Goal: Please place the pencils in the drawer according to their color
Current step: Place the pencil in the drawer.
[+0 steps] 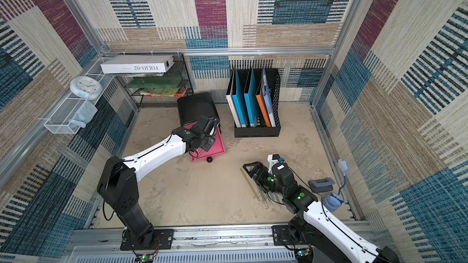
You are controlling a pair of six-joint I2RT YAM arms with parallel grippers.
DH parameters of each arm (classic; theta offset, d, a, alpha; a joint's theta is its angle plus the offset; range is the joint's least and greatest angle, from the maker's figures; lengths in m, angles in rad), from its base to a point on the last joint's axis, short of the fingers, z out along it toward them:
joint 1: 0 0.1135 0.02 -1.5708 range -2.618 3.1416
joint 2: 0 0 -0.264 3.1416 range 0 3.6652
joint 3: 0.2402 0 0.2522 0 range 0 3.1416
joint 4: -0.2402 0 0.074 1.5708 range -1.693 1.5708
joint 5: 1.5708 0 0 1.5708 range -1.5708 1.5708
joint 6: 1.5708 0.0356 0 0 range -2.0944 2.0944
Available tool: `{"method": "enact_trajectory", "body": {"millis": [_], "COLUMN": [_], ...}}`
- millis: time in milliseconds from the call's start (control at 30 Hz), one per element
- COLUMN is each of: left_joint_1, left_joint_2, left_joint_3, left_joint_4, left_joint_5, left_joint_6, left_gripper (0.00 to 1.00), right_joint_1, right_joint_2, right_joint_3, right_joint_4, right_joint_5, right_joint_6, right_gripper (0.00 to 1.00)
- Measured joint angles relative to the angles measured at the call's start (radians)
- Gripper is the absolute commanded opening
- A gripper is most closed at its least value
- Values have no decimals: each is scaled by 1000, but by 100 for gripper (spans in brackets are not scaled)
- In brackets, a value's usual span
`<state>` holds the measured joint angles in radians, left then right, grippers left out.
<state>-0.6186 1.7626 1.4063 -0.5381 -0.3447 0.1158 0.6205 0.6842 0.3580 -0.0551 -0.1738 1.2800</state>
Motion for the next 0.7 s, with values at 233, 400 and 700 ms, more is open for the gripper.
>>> {"method": "enact_trajectory", "body": {"millis": [233,400,700], "left_joint_1": [13,13,14], "left_joint_2": [13,13,13], "left_joint_3": [-47,-85,-113], "left_joint_4": [40,46,45], "left_joint_5": [-6,-8,-22], "left_joint_6": [-10,-31,-51], "left_gripper": [0,0,23], "right_joint_1": [0,0,0], "right_joint_2": [-3,5,8], "right_joint_3": [0,0,0], "right_joint_4": [-8,-8,-7], "right_joint_5": [16,17,21], "right_joint_6": [6,6,6], "right_gripper": [99,99,99]}}
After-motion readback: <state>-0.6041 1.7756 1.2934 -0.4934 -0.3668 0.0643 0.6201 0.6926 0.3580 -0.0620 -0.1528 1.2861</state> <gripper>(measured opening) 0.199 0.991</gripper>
